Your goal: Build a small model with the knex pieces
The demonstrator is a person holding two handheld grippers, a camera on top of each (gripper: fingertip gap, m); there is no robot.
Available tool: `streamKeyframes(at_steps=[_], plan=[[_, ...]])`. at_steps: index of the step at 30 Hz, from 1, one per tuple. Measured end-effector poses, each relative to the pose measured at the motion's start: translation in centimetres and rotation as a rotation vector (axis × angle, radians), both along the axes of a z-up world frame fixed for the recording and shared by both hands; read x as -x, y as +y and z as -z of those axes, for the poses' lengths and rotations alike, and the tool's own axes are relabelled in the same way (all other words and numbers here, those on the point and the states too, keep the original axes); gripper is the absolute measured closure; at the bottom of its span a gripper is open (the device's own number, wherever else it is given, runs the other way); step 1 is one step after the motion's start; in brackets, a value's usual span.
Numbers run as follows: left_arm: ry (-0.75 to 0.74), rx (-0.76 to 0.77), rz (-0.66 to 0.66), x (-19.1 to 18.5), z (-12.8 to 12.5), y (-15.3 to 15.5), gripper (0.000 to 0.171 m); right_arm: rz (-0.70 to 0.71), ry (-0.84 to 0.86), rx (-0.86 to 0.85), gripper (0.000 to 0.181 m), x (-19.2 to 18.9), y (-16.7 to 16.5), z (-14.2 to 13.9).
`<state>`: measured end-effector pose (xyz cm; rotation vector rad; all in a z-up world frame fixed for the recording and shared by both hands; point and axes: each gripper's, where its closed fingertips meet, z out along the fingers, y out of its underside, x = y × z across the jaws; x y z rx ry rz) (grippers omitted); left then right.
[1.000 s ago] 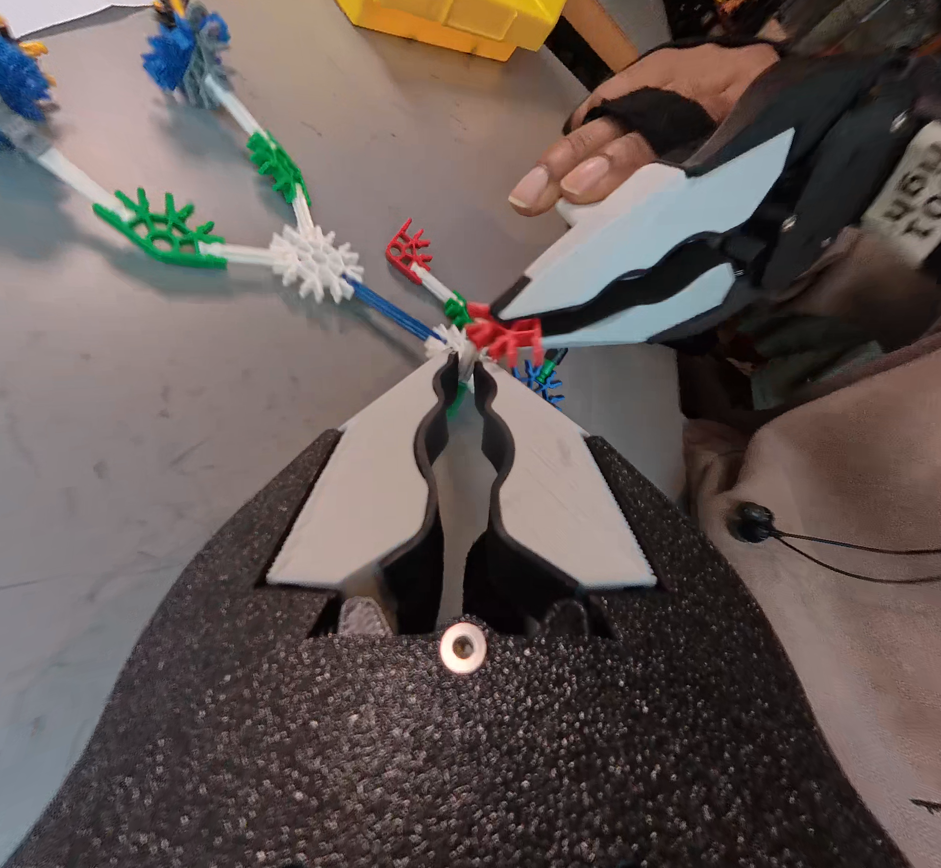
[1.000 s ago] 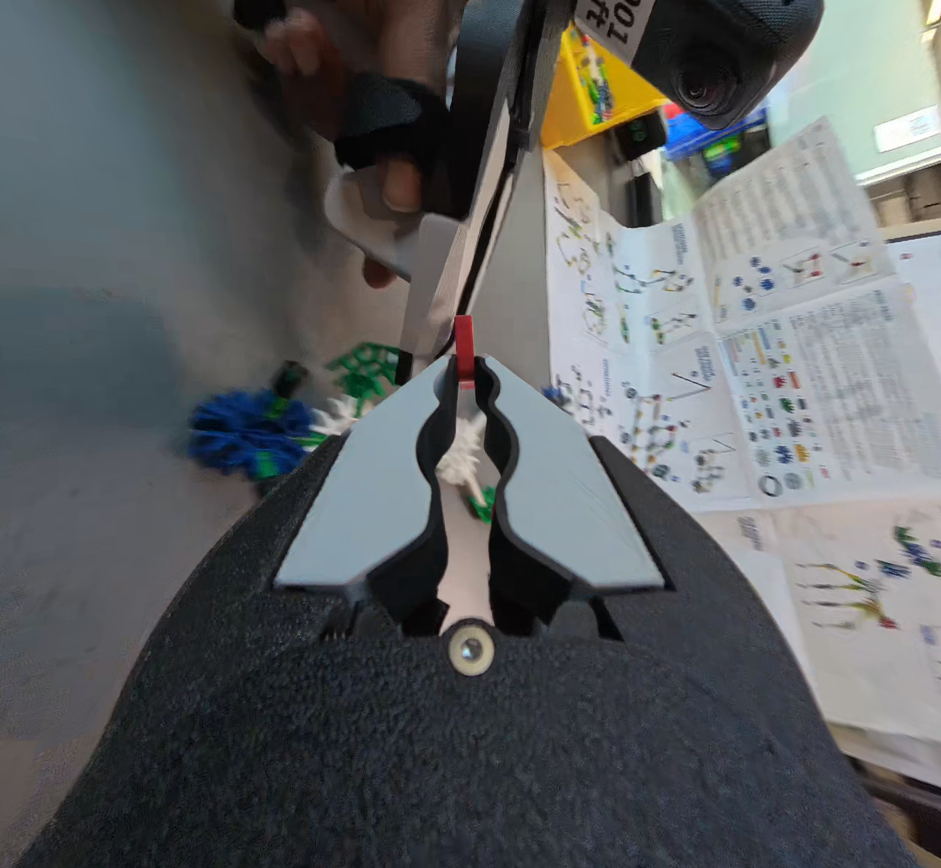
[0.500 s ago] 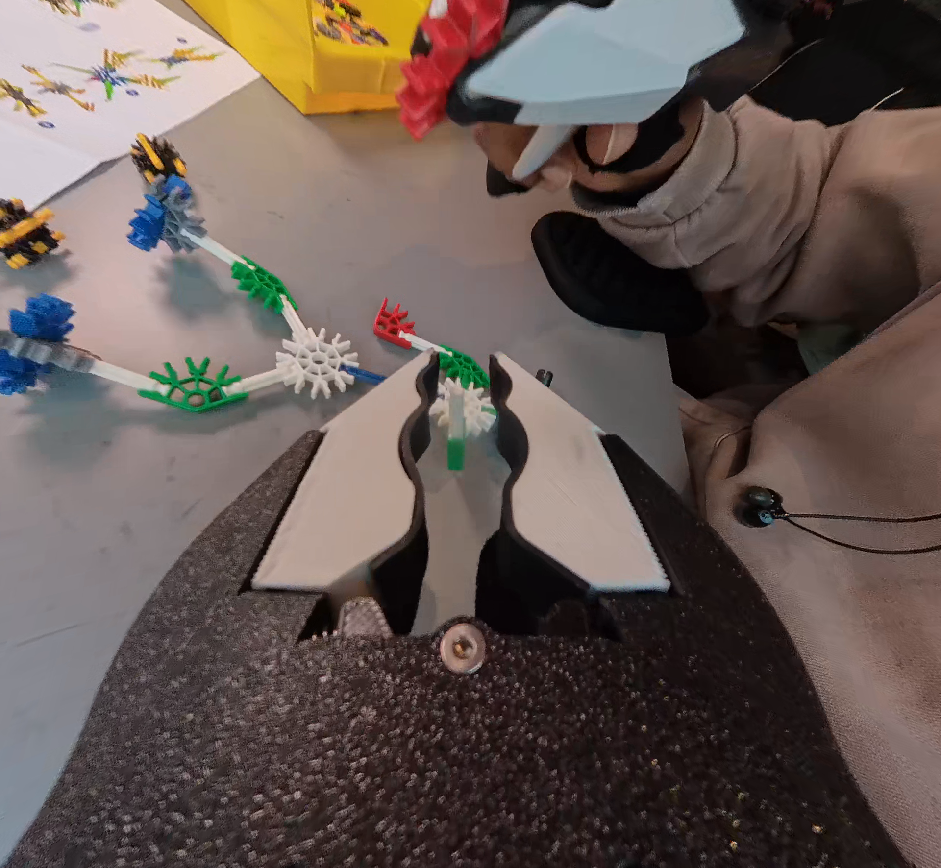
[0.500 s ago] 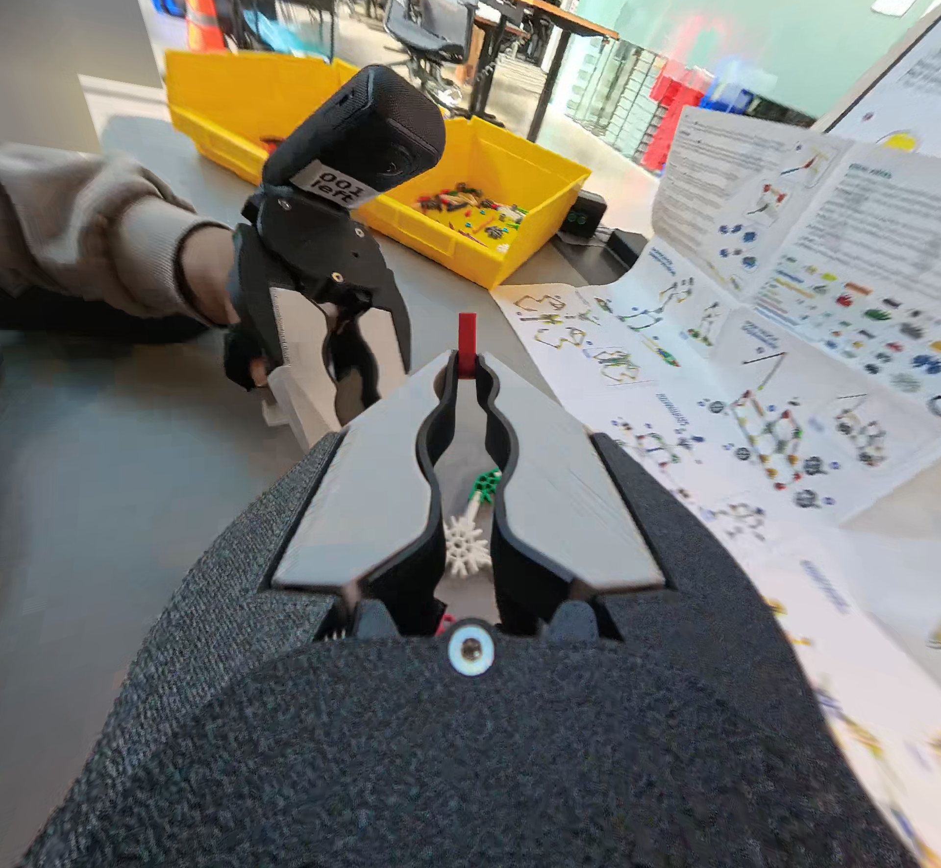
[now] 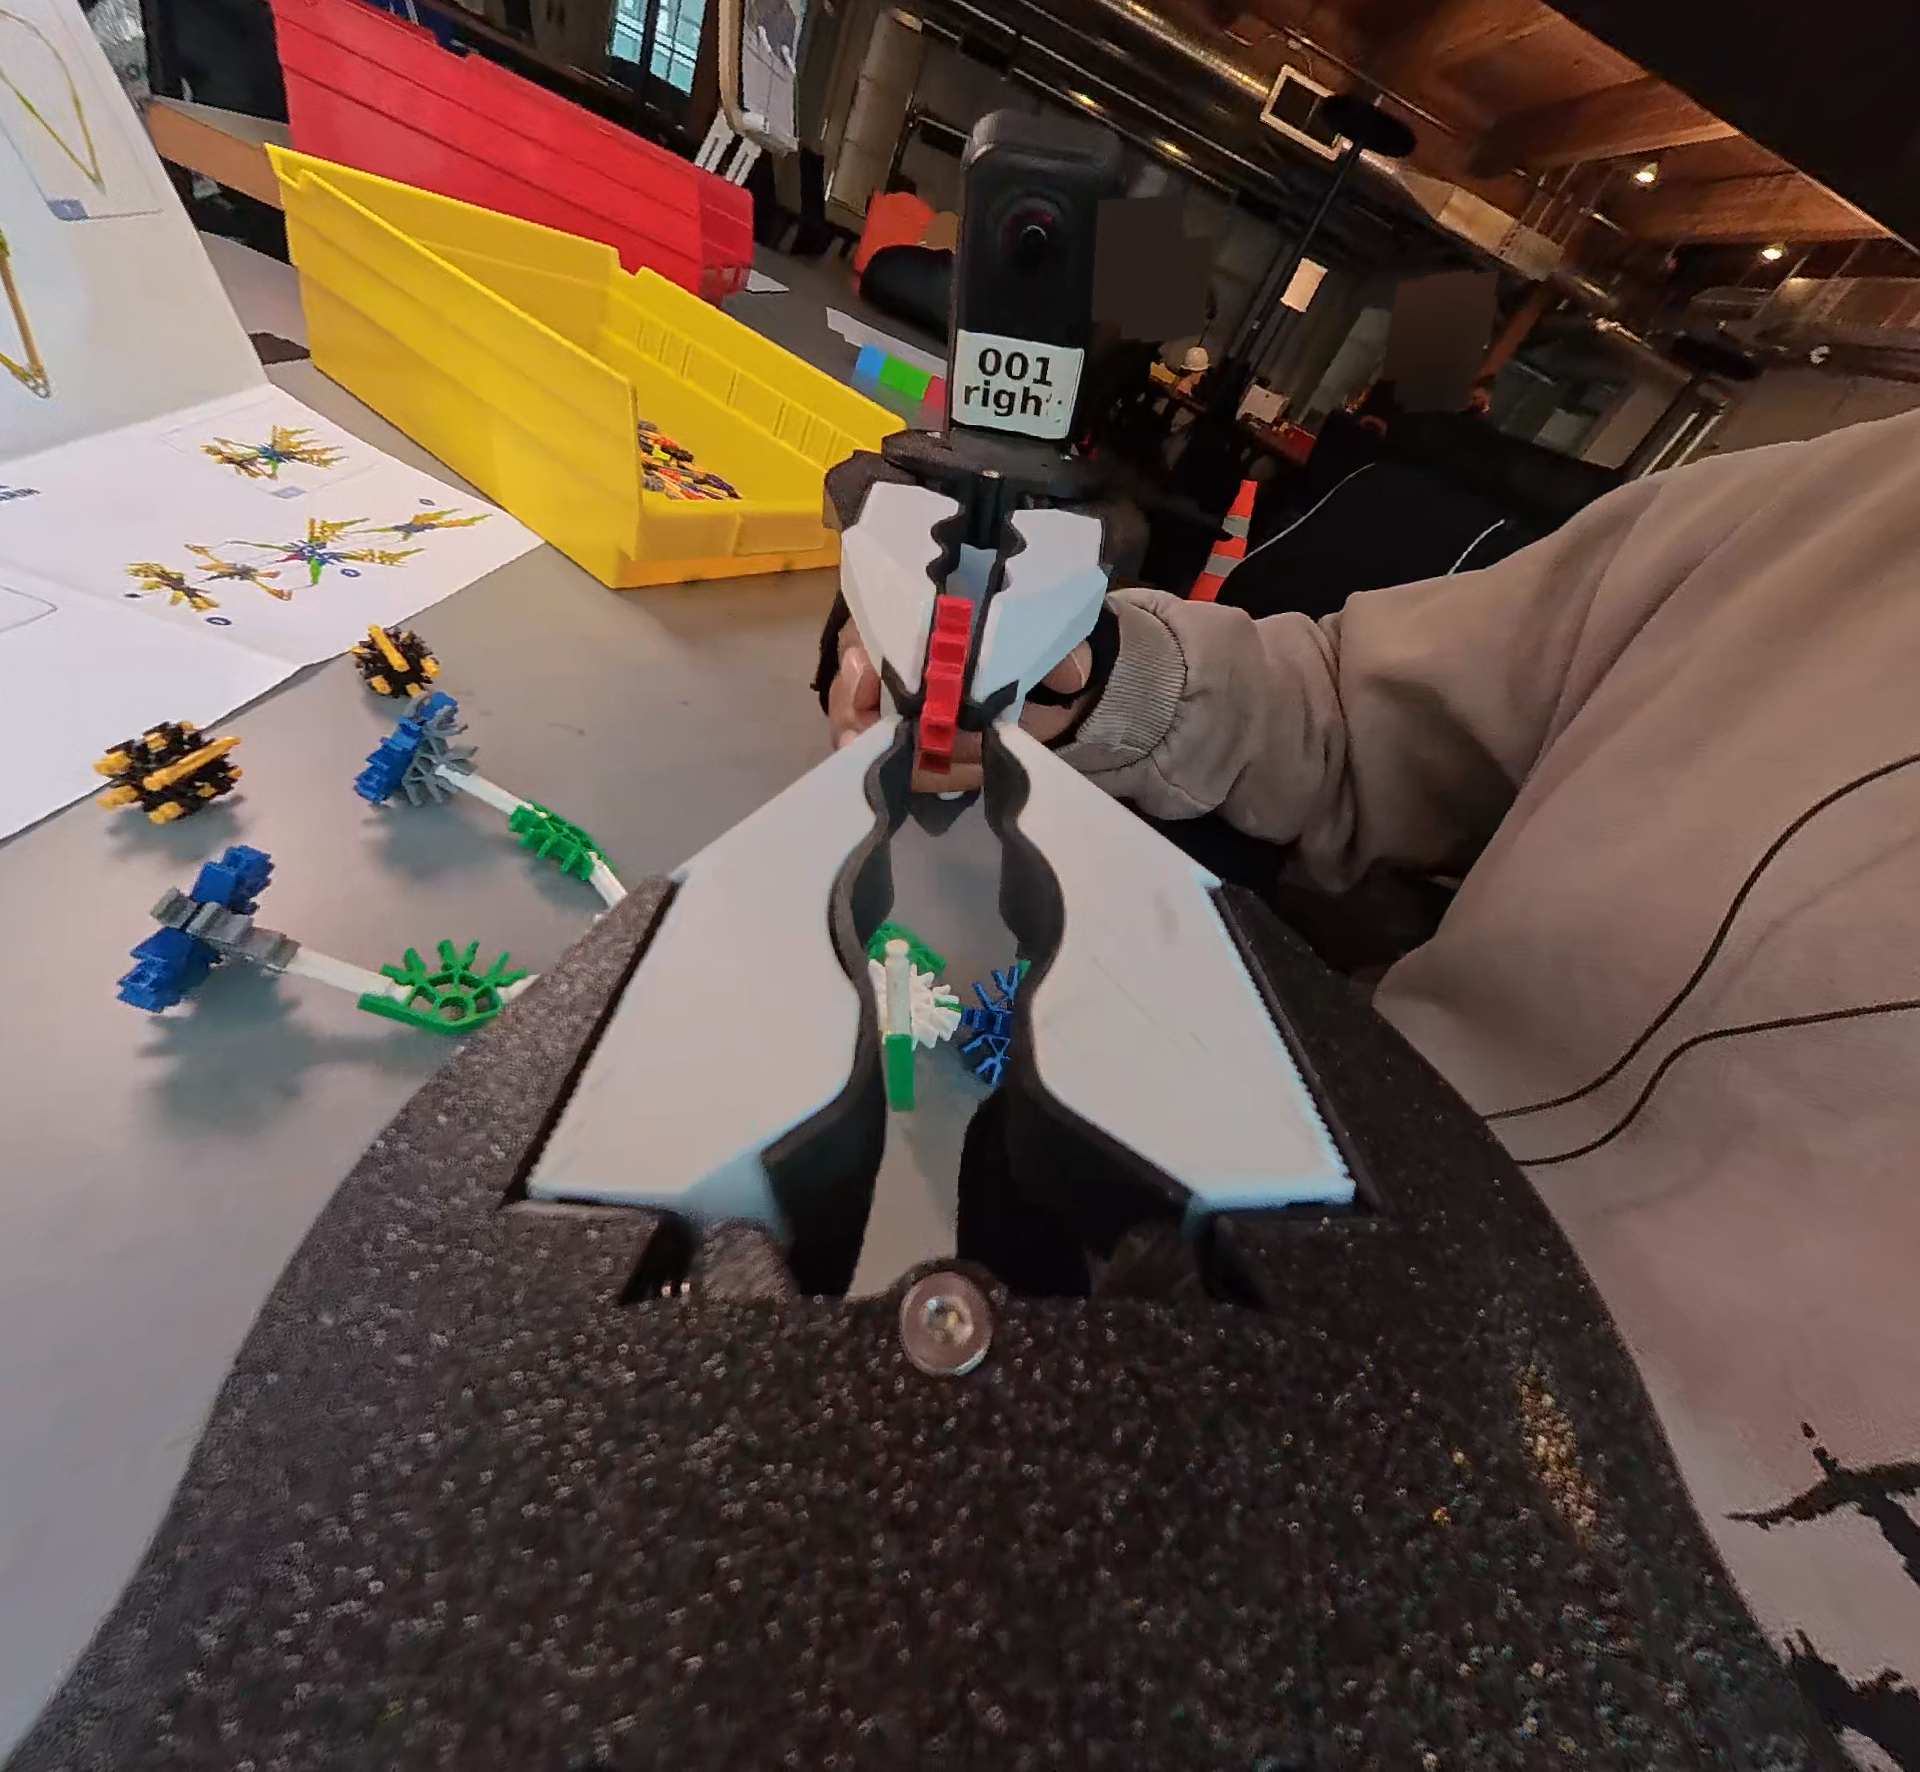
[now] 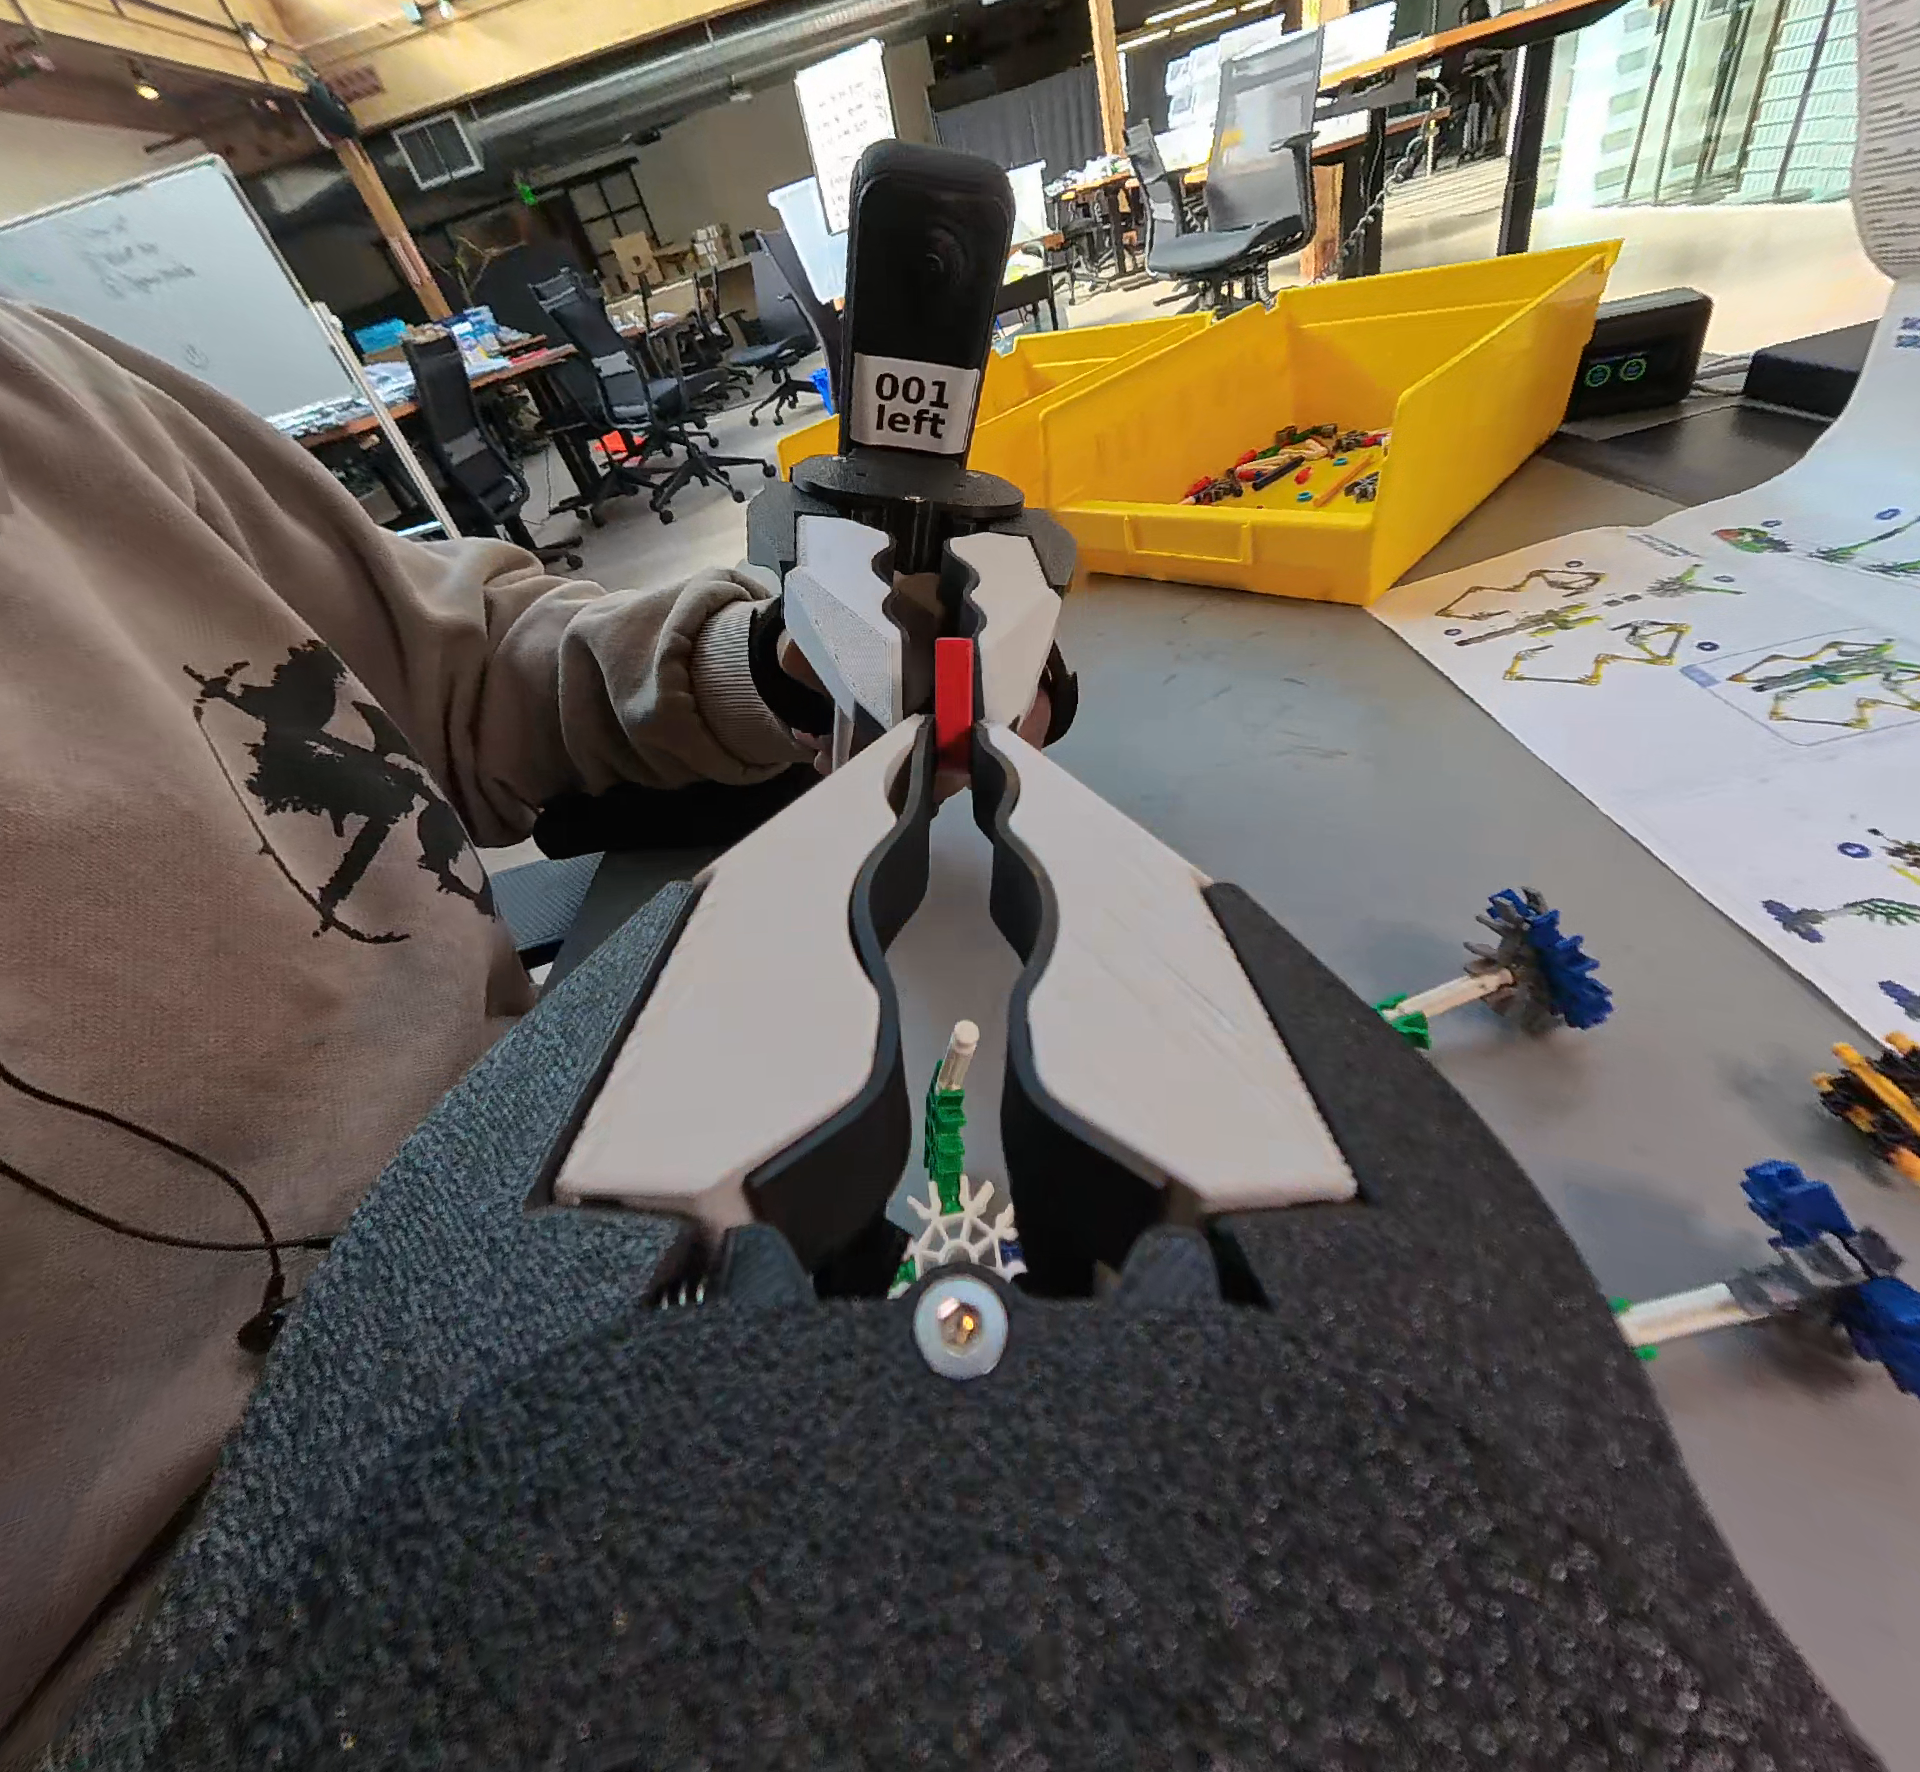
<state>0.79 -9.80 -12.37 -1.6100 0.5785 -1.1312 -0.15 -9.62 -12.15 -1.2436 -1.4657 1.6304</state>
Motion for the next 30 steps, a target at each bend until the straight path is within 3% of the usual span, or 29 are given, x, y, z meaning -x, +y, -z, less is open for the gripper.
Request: streamKeyframes(at_steps=[7,10,12,14,16,18,21,24,27,30], plan=[[0.036,-0.045,0.059,-1.0,0.2,-0.9,0.166,-0.08,-0.002,0.037,0.175,-1.0,-0.8,0.2],[0.073,-0.128,-0.043,0.7,-1.3,-0.2,0.166,-0.041,0.051,0.083,0.156,-1.2,0.4,-1.1],[0.138,-0.205,-0.205,4.0,-3.7,0.7,0.166,0.018,0.08,0.087,0.155,-1.7,2.0,-1.8],[0.235,-0.288,-0.449,9.6,-7.1,0.9,0.166,0.079,0.084,0.07,0.153,-2.3,3.6,-2.0],[0.321,-0.324,-0.718,16.8,-10.4,-0.4,0.166,0.118,0.072,0.044,0.151,-3.0,4.7,-1.6],[0.456,-0.282,-1.021,25.3,-11.8,-3.2,0.166,0.141,0.045,0.014,0.147,-3.6,5.5,-0.7],[0.609,-0.085,-1.357,36.0,-10.3,-9.7,0.166,0.153,0.041,0.014,0.143,-4.0,6.1,-0.2],[0.638,0.149,-1.543,42.8,-6.2,-15.9,0.166,0.145,0.053,0.012,0.144,-4.1,6.0,-0.7],[0.585,0.301,-1.612,45.4,-2.0,-19.3,0.165,0.142,0.052,-0.035,0.146,-4.0,5.6,-0.5],[0.524,0.302,-1.628,45.1,-0.7,-19.1,0.162,0.146,0.039,-0.07,0.146,-3.8,5.2,-0.1]])
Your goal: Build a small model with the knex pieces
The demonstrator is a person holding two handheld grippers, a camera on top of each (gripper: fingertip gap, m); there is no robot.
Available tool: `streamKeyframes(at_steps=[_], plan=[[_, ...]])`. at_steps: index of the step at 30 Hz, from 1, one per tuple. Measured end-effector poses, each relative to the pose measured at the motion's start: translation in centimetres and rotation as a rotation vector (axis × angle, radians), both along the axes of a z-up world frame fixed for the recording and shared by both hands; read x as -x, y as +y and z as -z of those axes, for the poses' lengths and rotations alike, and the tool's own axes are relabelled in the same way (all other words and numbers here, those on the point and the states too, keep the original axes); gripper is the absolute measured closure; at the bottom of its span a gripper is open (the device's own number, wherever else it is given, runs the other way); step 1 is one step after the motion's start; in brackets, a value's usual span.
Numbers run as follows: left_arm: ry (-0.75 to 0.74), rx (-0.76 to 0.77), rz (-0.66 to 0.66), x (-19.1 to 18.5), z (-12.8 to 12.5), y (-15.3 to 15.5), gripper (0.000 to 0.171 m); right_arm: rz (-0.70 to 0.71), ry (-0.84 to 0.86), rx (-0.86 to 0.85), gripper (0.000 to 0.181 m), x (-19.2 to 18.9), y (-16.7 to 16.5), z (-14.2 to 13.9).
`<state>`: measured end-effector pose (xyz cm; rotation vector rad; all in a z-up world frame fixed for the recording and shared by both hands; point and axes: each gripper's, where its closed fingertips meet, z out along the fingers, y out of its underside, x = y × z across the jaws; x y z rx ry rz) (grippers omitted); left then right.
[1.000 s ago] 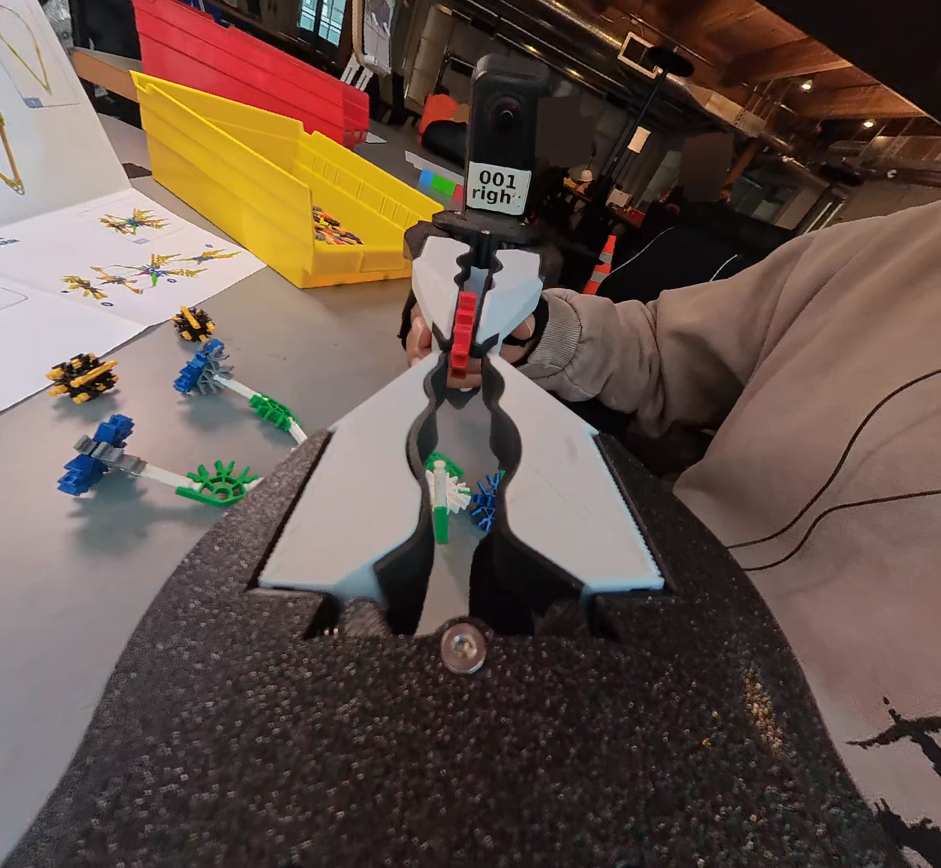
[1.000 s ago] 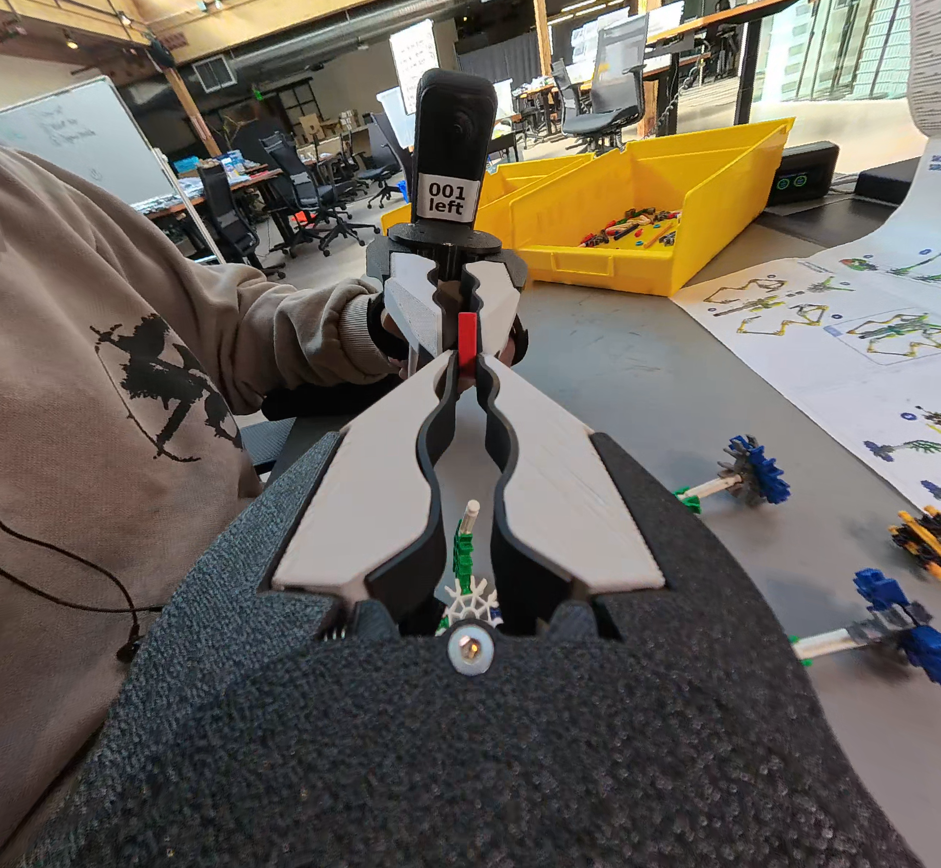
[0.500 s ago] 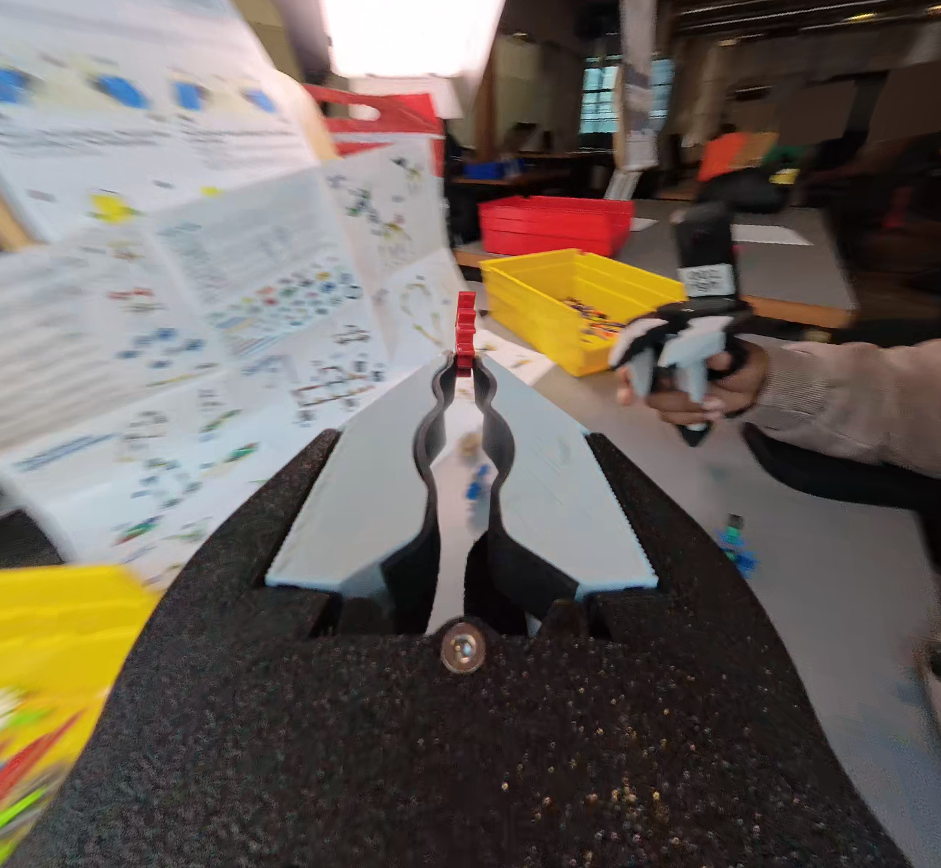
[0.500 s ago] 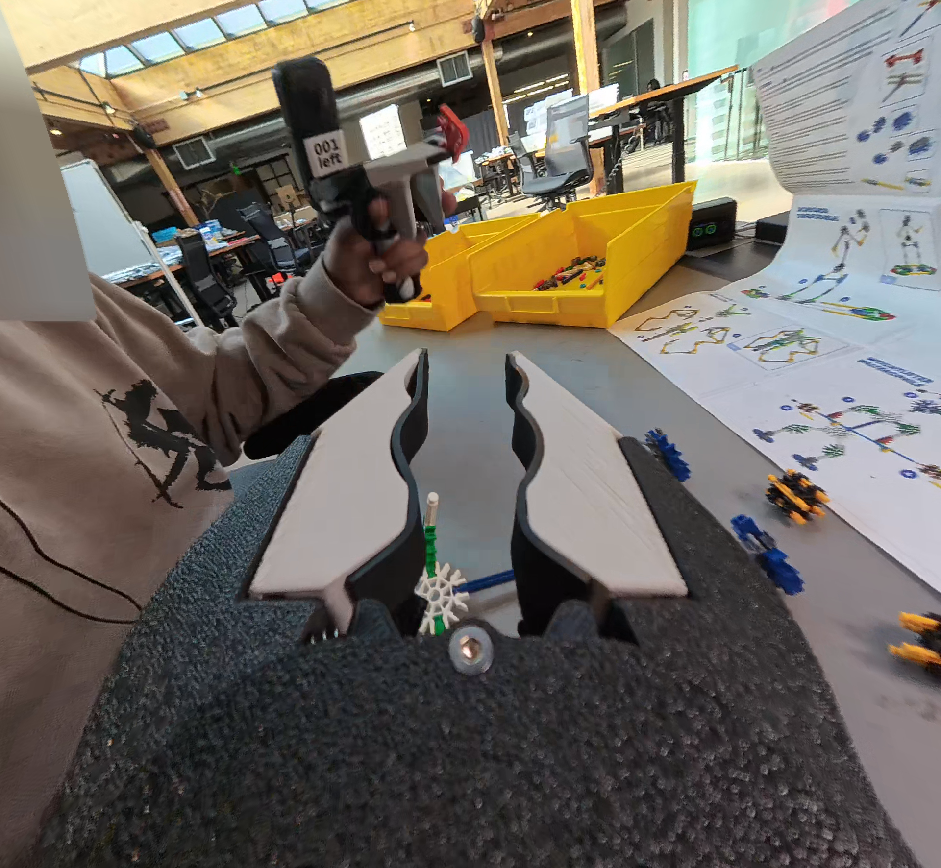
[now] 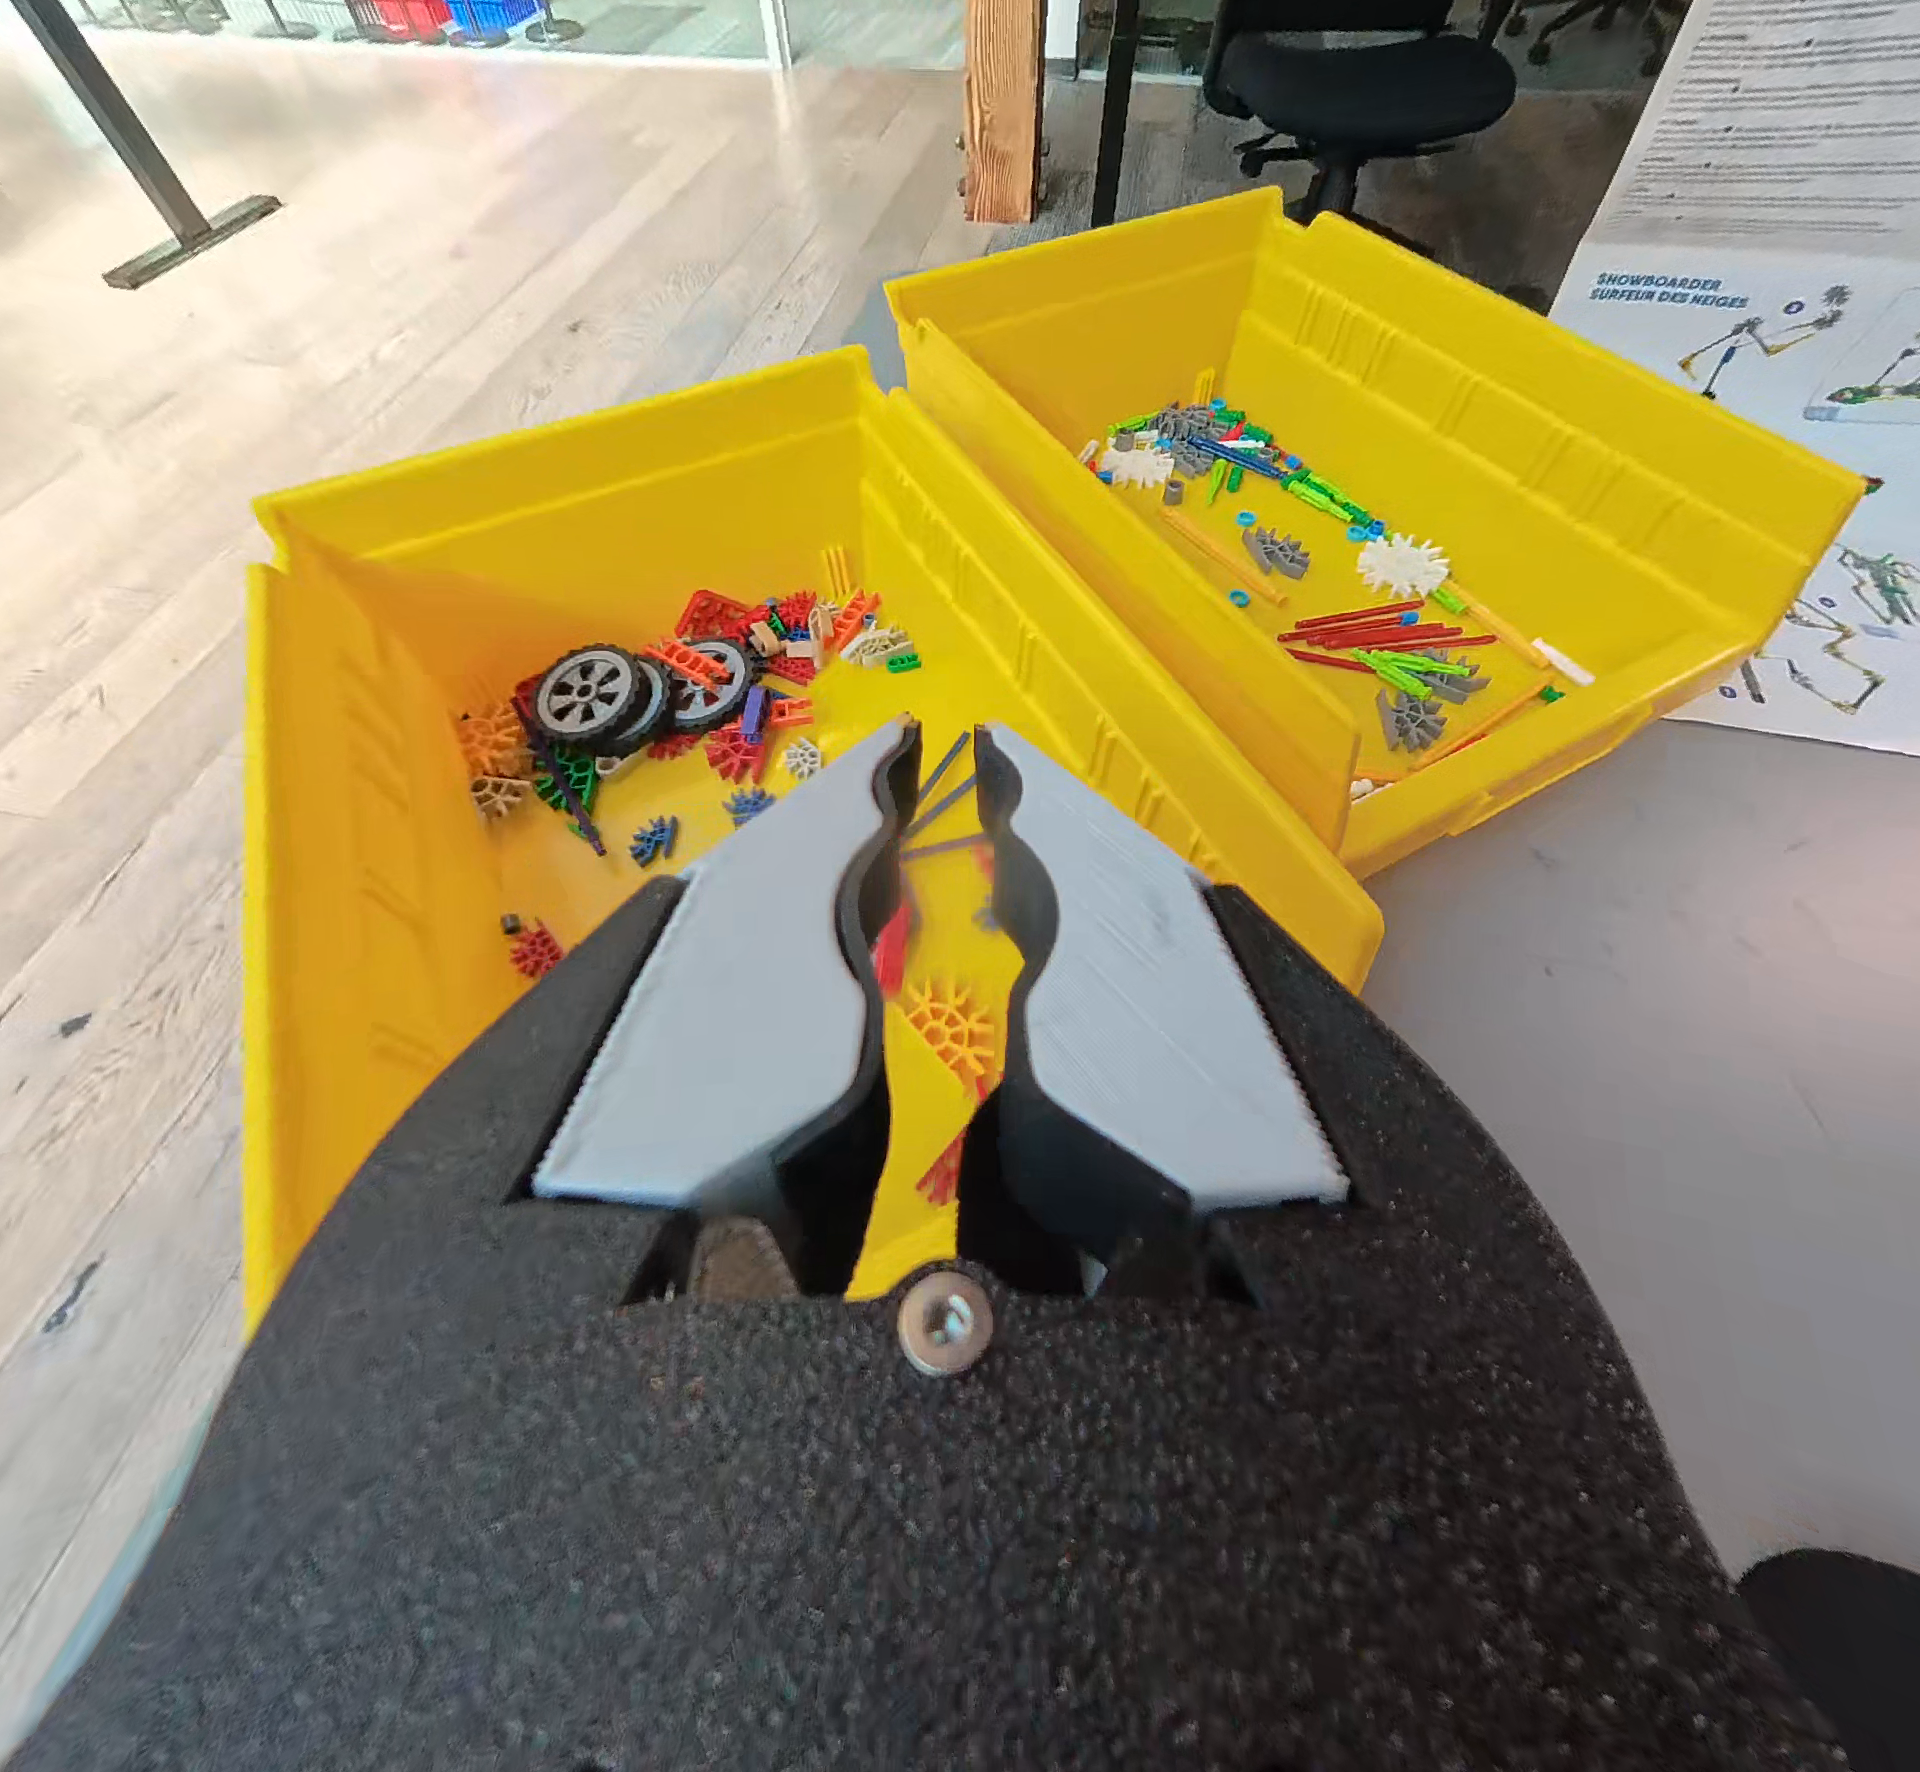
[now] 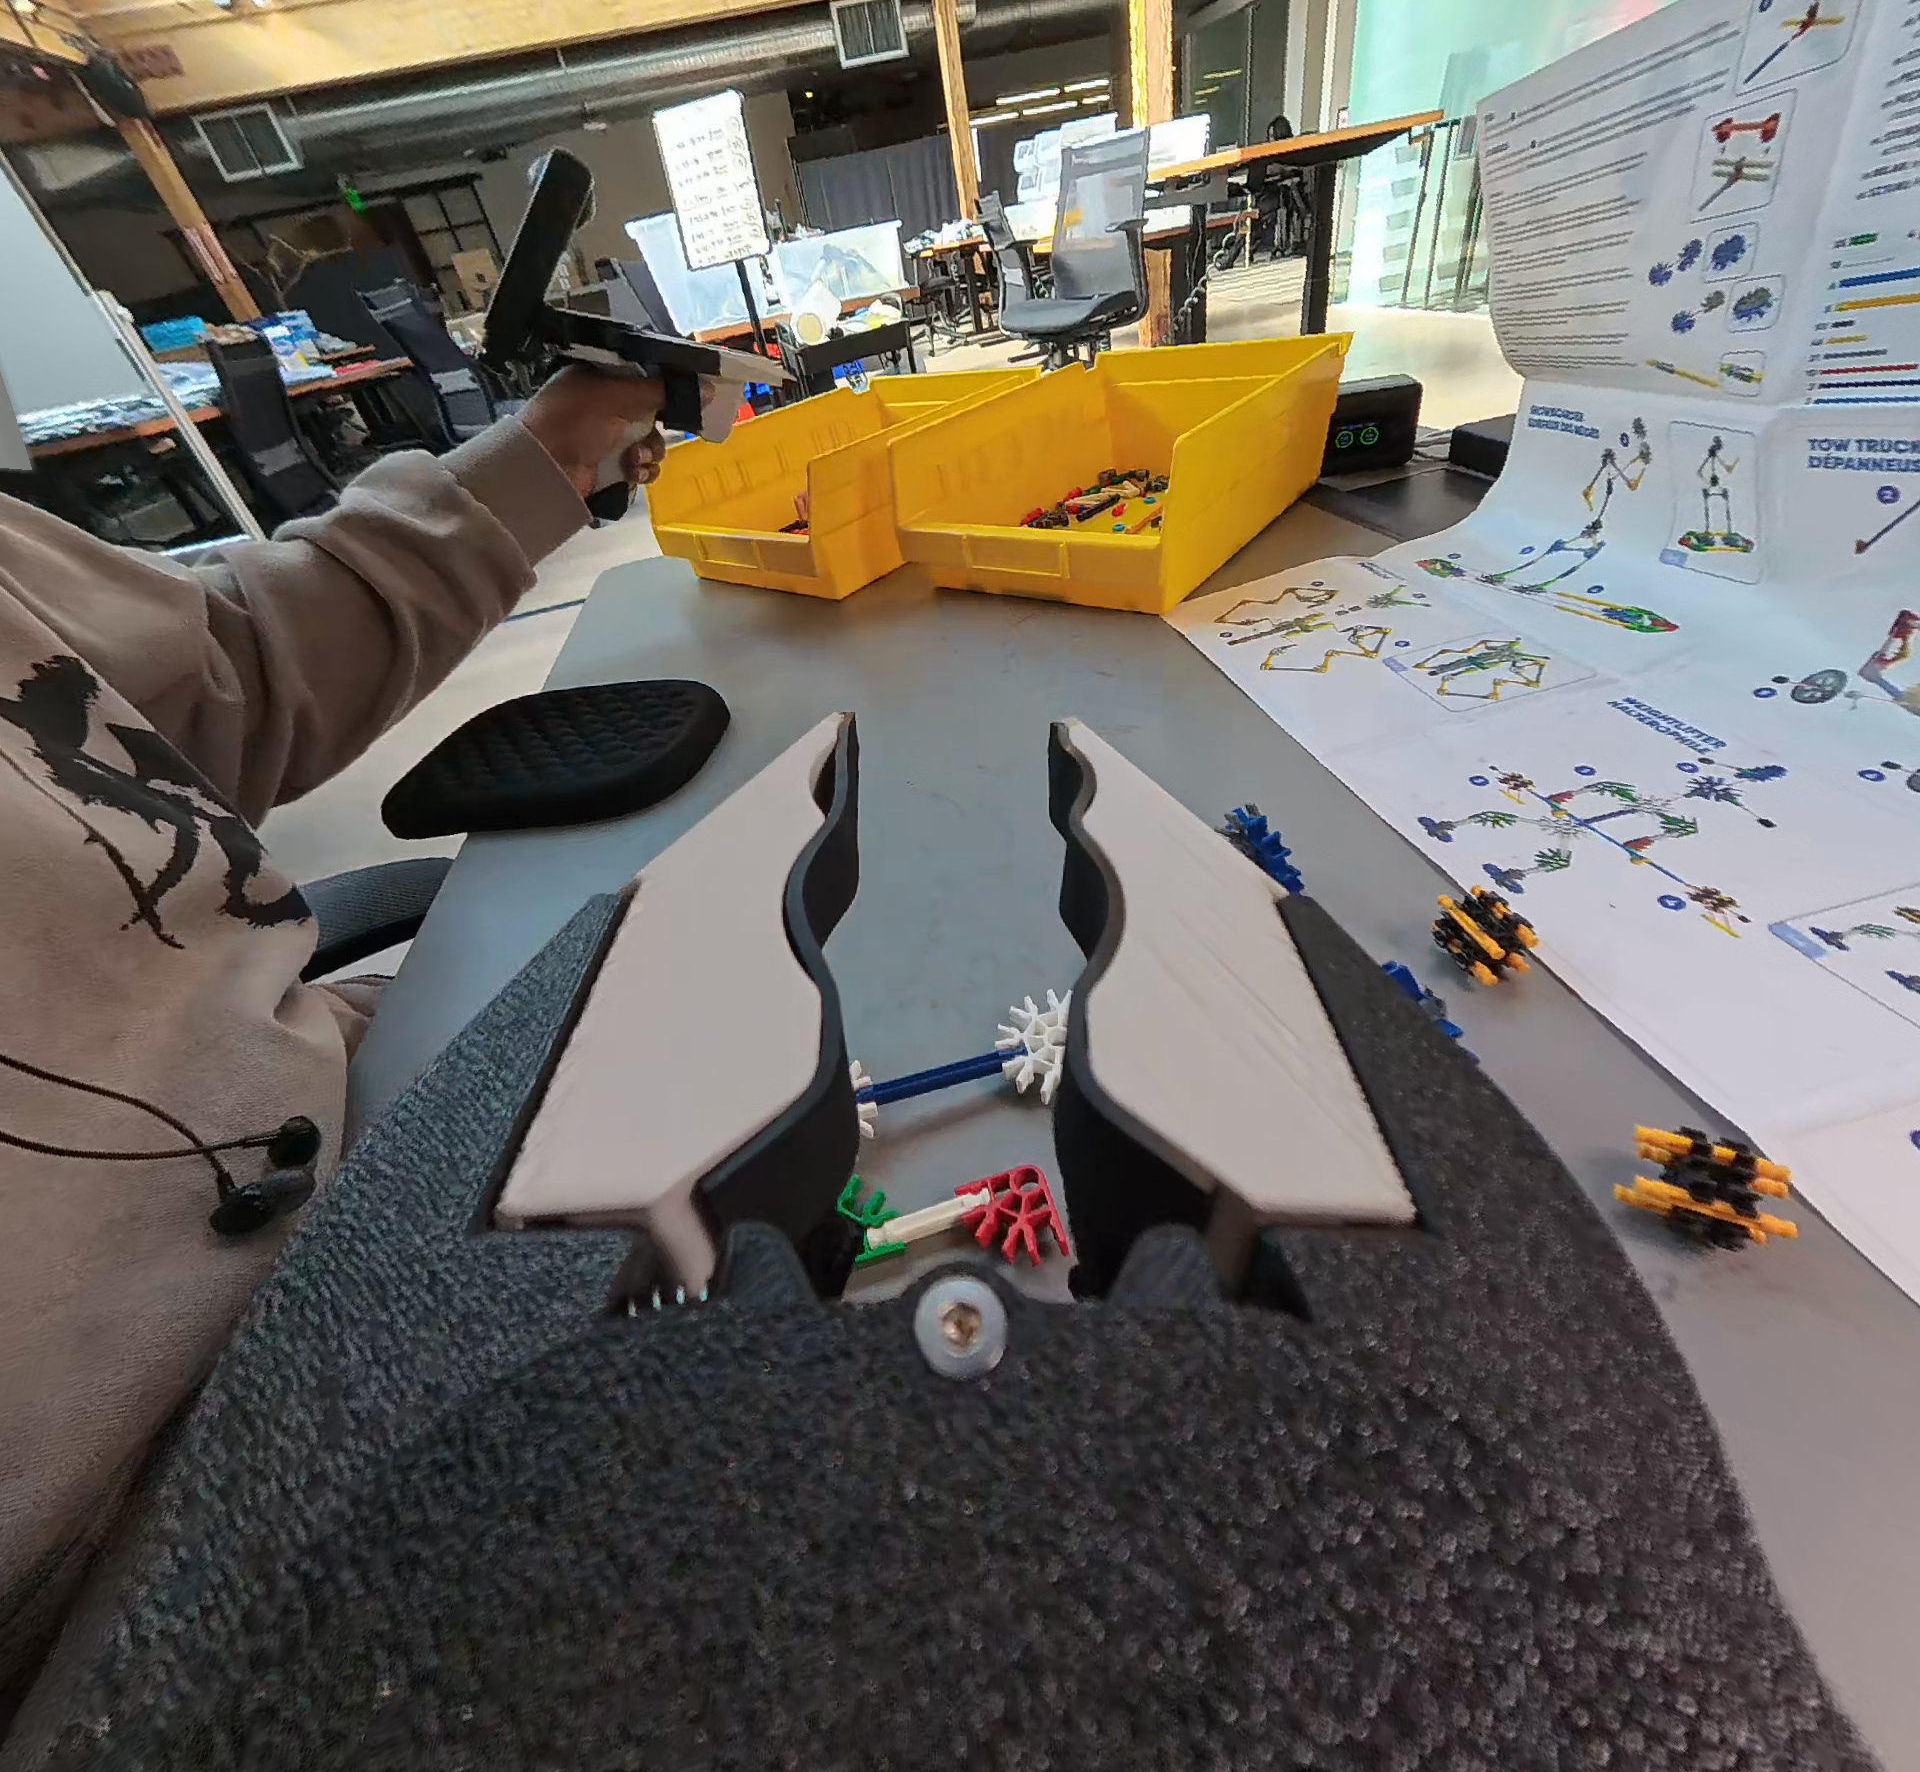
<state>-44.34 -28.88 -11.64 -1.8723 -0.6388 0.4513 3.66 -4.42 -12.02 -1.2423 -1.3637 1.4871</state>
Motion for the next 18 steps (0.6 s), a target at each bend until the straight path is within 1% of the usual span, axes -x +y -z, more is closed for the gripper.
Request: streamKeyframes(at_steps=[2,3,4,6,8,9,11,14,16,18], plan=[[0.016,-0.044,0.018,-0.8,-0.6,1.7,0.159,0.008,-0.005,-0.006,0.146,0.1,-0.1,0.2],[0.022,-0.079,0.054,-1.7,-1.2,3.1,0.157,0.014,-0.007,-0.006,0.146,0.2,0.0,0.3],[0.023,-0.117,0.126,-3.3,-1.9,5.0,0.156,0.022,-0.009,-0.008,0.146,0.3,0.0,0.5],[0.023,-0.158,0.321,-7.9,-3.1,9.5,0.15,0.048,-0.017,-0.028,0.146,0.3,0.4,0.8],[0.031,-0.158,0.527,-13.6,-3.4,14.0,0.146,0.091,-0.031,-0.074,0.147,0.3,1.2,1.3],[0.022,-0.15,0.624,-16.6,-3.1,16.2,0.139,0.116,-0.043,-0.104,0.149,0.2,1.6,1.6],[-0.024,-0.12,0.814,-23.1,-1.4,19.9,0.127,0.187,-0.079,-0.192,0.152,0.1,2.9,2.5],[-0.085,-0.062,1.061,-32.2,2.2,23.8,0.122,0.317,-0.156,-0.36,0.158,-0.5,5.3,3.8],[-0.117,-0.006,1.175,-36.5,4.9,25.0,0.123,0.354,-0.204,-0.411,0.159,-0.7,6.2,4.6],[-0.127,0.077,1.231,-38.6,7.6,25.0,0.123,0.371,-0.24,-0.418,0.159,-0.9,6.7,5.2]])
